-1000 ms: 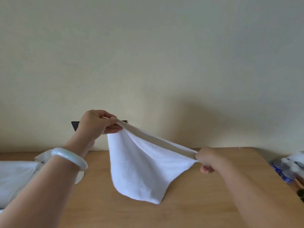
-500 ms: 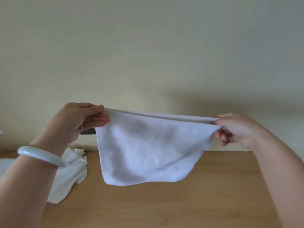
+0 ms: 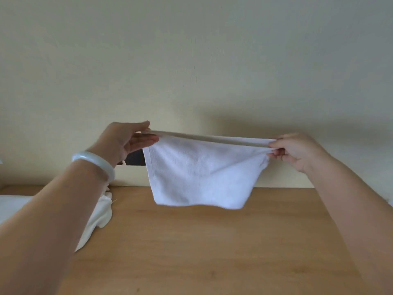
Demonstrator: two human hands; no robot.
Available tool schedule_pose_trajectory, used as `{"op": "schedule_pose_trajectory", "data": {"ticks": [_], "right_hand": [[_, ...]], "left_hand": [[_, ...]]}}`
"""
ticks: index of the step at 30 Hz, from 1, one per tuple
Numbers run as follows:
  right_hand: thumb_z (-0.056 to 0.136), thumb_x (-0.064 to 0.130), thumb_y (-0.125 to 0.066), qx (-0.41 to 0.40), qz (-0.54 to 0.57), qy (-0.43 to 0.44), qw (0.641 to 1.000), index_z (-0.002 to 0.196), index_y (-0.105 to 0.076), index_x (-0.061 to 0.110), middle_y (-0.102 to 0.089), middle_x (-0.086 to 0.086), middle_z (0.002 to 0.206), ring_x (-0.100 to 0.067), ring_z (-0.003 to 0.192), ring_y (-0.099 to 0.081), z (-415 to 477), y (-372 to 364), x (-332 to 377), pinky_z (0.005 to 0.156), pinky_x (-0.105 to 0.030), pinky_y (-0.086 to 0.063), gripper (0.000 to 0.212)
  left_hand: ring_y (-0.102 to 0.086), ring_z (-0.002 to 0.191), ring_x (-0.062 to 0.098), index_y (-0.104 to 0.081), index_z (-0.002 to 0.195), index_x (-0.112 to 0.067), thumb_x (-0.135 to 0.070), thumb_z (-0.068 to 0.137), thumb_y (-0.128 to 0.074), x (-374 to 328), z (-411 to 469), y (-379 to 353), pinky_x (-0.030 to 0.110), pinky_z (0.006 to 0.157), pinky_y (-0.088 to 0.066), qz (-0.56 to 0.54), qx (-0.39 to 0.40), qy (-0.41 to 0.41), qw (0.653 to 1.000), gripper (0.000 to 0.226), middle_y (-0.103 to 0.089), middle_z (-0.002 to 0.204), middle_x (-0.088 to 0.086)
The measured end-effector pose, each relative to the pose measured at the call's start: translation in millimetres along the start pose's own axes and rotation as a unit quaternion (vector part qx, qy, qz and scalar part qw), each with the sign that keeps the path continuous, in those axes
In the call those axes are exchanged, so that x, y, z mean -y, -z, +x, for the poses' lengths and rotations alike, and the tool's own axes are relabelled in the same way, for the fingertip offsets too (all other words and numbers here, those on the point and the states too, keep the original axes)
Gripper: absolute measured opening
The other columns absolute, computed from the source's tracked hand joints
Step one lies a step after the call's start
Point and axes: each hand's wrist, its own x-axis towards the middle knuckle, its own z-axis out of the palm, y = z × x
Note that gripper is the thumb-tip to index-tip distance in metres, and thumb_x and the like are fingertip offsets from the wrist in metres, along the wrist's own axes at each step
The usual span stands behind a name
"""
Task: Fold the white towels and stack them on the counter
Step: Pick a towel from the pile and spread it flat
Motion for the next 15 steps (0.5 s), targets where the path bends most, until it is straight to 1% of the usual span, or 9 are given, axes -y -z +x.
{"op": "schedule_pose_trajectory", "data": {"ticks": [2, 4, 5, 7, 8, 10, 11, 13, 15], "right_hand": [[0.084, -0.015, -0.058, 0.008, 0.001, 0.043, 0.999, 0.092, -0.061, 0.001, -0.055, -0.011, 0.069, -0.011, 0.048, -0.052, -27.6, 6.2, -5.1, 0.050, -0.018, -0.054, 0.019], [0.082, -0.013, -0.062, 0.026, -0.006, 0.053, 0.998, 0.093, -0.064, 0.003, -0.060, -0.011, 0.074, -0.019, 0.061, -0.056, -53.0, 13.1, -38.7, 0.058, -0.019, -0.056, 0.019], [0.082, -0.007, -0.066, 0.034, -0.009, 0.041, 0.999, 0.092, -0.066, 0.004, -0.062, -0.010, 0.075, -0.020, 0.065, -0.057, -63.8, 14.9, -63.4, 0.061, -0.021, -0.055, 0.014], [0.085, 0.010, -0.069, 0.036, -0.005, -0.018, 0.999, 0.089, -0.070, 0.006, -0.064, -0.007, 0.076, -0.020, 0.066, -0.057, -77.7, 15.1, -124.9, 0.067, -0.028, -0.052, 0.006], [0.087, 0.015, -0.068, 0.018, -0.010, -0.058, 0.998, 0.086, -0.070, 0.005, -0.065, -0.007, 0.076, -0.021, 0.065, -0.057, -81.3, 13.9, -160.3, 0.068, -0.033, -0.052, 0.010], [0.088, 0.012, -0.066, -0.021, -0.040, -0.136, 0.990, 0.080, -0.070, 0.004, -0.064, -0.012, 0.078, -0.024, 0.062, -0.056, -89.0, 8.6, -227.9, 0.075, -0.045, -0.055, 0.012], [0.087, 0.007, -0.066, -0.036, -0.053, -0.173, 0.983, 0.078, -0.069, 0.004, -0.063, -0.014, 0.080, -0.024, 0.061, -0.055, -93.8, 6.8, -258.5, 0.076, -0.044, -0.056, 0.010], [0.084, -0.002, -0.067, -0.049, -0.064, -0.231, 0.970, 0.077, -0.064, 0.004, -0.060, -0.016, 0.085, -0.024, 0.065, -0.054, -103.6, 5.0, -307.2, 0.061, -0.035, -0.056, 0.010], [0.081, -0.010, -0.065, -0.065, -0.083, -0.264, 0.959, 0.081, -0.057, 0.003, -0.059, -0.018, 0.087, -0.027, 0.064, -0.053, -112.9, 8.0, -339.2, 0.046, -0.027, -0.048, 0.015]], "left_hand": [[-0.073, 0.061, 0.026, -0.062, 0.088, 0.007, 0.000, 0.089, -0.063, 5.3, -19.8, 8.1, 0.023, 0.053, -0.058, 0.014, -0.011, -0.023, 1.000, 0.007, -0.071, 0.068, 0.020], [-0.074, 0.067, 0.028, -0.064, 0.090, 0.008, 0.004, 0.087, -0.062, 33.7, -36.3, 23.6, 0.024, 0.057, -0.060, 0.045, -0.007, -0.012, 0.999, 0.005, -0.072, 0.074, 0.024], [-0.074, 0.068, 0.029, -0.064, 0.091, 0.008, 0.005, 0.088, -0.062, 55.3, -43.0, 31.5, 0.025, 0.059, -0.060, 0.065, -0.003, 0.008, 0.998, 0.005, -0.072, 0.077, 0.026], [-0.073, 0.064, 0.027, -0.063, 0.092, 0.006, 0.006, 0.089, -0.060, 107.2, -53.1, 45.9, 0.025, 0.057, -0.060, 0.100, 0.006, 0.065, 0.993, 0.004, -0.070, 0.080, 0.029], [-0.072, 0.060, 0.025, -0.061, 0.092, 0.006, 0.007, 0.090, -0.059, 136.1, -56.5, 52.5, 0.025, 0.055, -0.060, 0.116, 0.007, 0.096, 0.989, 0.003, -0.070, 0.079, 0.031], [-0.070, 0.055, 0.026, -0.055, 0.097, 0.005, 0.011, 0.088, -0.059, 197.8, -60.2, 64.7, 0.027, 0.050, -0.059, 0.153, -0.002, 0.152, 0.976, 0.010, -0.068, 0.078, 0.034], [-0.069, 0.052, 0.027, -0.053, 0.100, 0.004, 0.013, 0.087, -0.059, 227.9, -63.1, 70.1, 0.029, 0.048, -0.058, 0.170, -0.012, 0.178, 0.969, 0.017, -0.067, 0.075, 0.035], [-0.067, 0.046, 0.029, -0.047, 0.106, 0.003, 0.017, 0.085, -0.059, 280.2, -69.9, 77.8, 0.031, 0.042, -0.055, 0.192, -0.026, 0.221, 0.956, 0.028, -0.065, 0.066, 0.031], [-0.064, 0.042, 0.028, -0.044, 0.106, 0.003, 0.017, 0.084, -0.060, 318.3, -78.9, 83.7, 0.031, 0.038, -0.053, 0.195, -0.044, 0.261, 0.945, 0.031, -0.063, 0.058, 0.028]]}}
